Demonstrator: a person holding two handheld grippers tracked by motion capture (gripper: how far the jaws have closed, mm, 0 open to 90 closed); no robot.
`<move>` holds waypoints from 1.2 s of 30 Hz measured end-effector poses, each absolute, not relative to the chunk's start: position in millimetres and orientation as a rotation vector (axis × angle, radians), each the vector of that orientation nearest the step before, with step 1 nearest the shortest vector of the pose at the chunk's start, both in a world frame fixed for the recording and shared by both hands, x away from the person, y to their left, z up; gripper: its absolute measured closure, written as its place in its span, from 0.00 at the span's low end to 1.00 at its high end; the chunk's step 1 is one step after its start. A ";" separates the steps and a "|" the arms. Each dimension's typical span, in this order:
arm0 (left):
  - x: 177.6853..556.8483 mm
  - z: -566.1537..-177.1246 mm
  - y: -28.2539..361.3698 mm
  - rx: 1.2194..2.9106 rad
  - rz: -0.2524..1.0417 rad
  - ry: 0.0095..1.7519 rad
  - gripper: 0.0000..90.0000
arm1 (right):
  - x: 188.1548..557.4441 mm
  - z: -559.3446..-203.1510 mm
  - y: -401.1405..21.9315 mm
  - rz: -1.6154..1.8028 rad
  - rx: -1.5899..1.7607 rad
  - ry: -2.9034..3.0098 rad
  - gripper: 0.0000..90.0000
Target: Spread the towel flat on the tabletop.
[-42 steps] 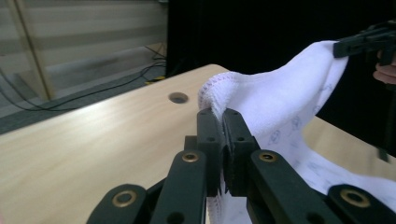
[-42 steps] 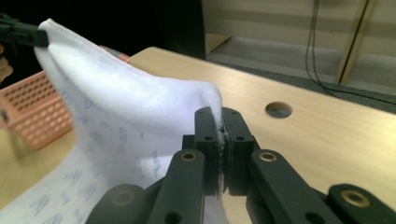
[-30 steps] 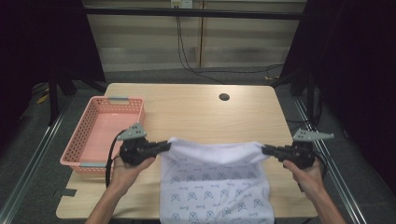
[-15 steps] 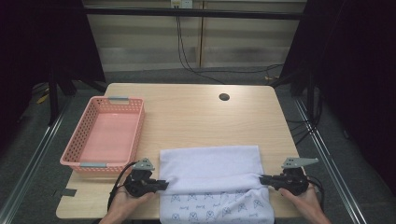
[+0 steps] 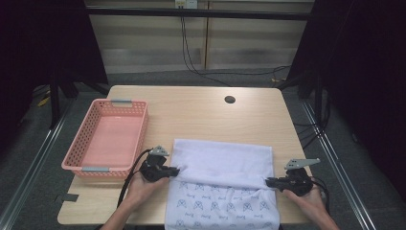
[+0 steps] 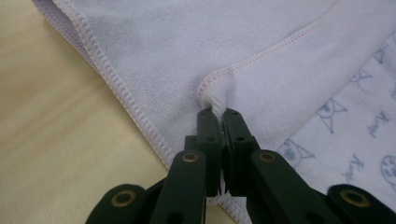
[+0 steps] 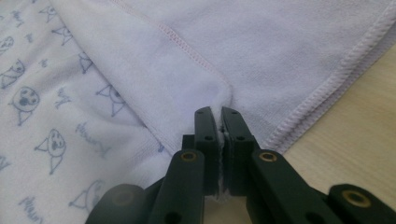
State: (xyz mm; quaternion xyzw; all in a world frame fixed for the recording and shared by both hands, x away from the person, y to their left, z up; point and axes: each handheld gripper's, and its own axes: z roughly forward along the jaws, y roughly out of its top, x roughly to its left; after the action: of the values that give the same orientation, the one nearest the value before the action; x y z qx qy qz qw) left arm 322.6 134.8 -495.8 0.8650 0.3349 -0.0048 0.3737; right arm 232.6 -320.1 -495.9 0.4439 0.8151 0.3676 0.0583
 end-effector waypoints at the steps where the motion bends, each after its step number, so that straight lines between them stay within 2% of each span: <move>1: 327.2 -496.7 133.0 2.207 -0.012 0.862 0.97 | 234.2 -496.1 -320.3 1.113 1.353 2.461 0.96; 9: 358.7 -496.9 126.0 2.194 0.019 0.913 0.97 | 269.2 -498.0 -326.2 1.074 1.392 2.373 0.96; 11: 365.4 -495.5 124.1 2.211 0.060 0.921 0.97 | 281.8 -497.8 -326.6 1.059 1.397 2.360 0.96; 14: 380.1 -498.6 129.0 2.161 0.037 0.972 0.97 | 301.4 -498.7 -326.1 1.056 1.418 2.338 0.96; 21: 403.9 -501.5 127.6 2.096 0.081 1.056 0.97 | 339.2 -499.6 -323.5 1.045 1.437 2.311 0.96; 24: 410.8 -500.3 122.6 2.129 0.130 1.038 0.97 | 349.6 -501.3 -326.0 1.072 1.454 2.301 0.96; 36: 459.1 -501.5 121.2 2.084 0.115 1.123 0.97 | 393.9 -507.1 -329.0 1.110 1.529 2.193 0.96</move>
State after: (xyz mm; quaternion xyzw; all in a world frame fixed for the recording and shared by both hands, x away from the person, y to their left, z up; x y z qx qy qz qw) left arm 459.1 121.2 -501.5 0.8148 0.4389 0.0449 0.3762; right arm 393.9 -329.0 -507.1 0.5241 0.7518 0.3806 0.1232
